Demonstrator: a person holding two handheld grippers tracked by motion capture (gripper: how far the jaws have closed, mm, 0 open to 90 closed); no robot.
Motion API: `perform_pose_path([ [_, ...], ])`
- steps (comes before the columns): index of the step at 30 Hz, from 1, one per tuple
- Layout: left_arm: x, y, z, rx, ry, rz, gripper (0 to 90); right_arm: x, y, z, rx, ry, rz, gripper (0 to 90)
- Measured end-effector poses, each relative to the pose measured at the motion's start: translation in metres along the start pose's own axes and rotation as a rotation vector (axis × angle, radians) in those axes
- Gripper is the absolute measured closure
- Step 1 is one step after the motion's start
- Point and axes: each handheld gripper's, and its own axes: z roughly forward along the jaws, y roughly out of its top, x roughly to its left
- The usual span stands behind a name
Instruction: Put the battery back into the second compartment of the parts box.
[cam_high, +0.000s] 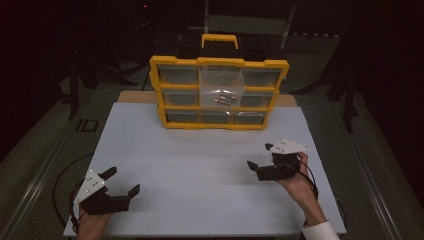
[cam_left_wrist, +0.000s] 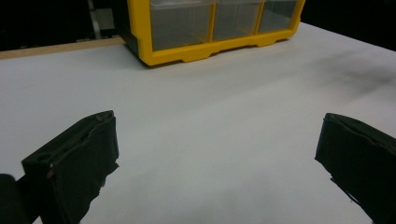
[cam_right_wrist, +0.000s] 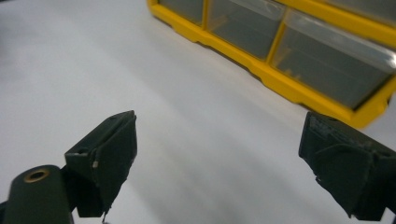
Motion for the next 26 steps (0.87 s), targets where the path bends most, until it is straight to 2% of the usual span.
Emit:
perform_pose_path([
  [1,0.000,0.000,0.000,-0.006,0.002,-0.002,0.1,0.000,-0.004,-0.001,-0.009,0.000,0.005,11.2],
  [3,0.001,0.001,-0.001,-0.015,0.006,0.003,0.1,0.002,-0.019,-0.005,-0.052,-0.007,0.034,12.2],
  [4,0.001,0.002,-0.001,-0.018,0.006,0.003,0.1,0.003,-0.030,-0.009,-0.090,-0.011,0.063,12.6],
  [5,0.002,0.002,-0.002,-0.024,0.006,0.003,0.1,0.004,-0.033,-0.011,-0.107,-0.014,0.065,12.7],
  [8,0.003,0.003,-0.003,-0.045,0.005,-0.002,0.1,0.006,-0.054,-0.020,-0.192,-0.064,0.092,12.1],
  [13,0.003,0.006,-0.006,-0.065,0.017,0.014,0.1,0.007,-0.067,-0.029,-0.236,-0.120,0.078,9.9],
  [16,0.003,0.007,-0.007,-0.079,0.022,0.021,0.1,0.008,-0.075,-0.032,-0.274,-0.155,0.104,9.4],
  [19,0.004,0.008,-0.008,-0.089,0.029,0.024,0.1,0.009,-0.078,-0.035,-0.288,-0.159,0.131,9.4],
  [26,0.004,0.008,-0.006,-0.080,0.038,0.029,0.1,0.011,-0.079,-0.035,-0.292,-0.164,0.095,8.7],
])
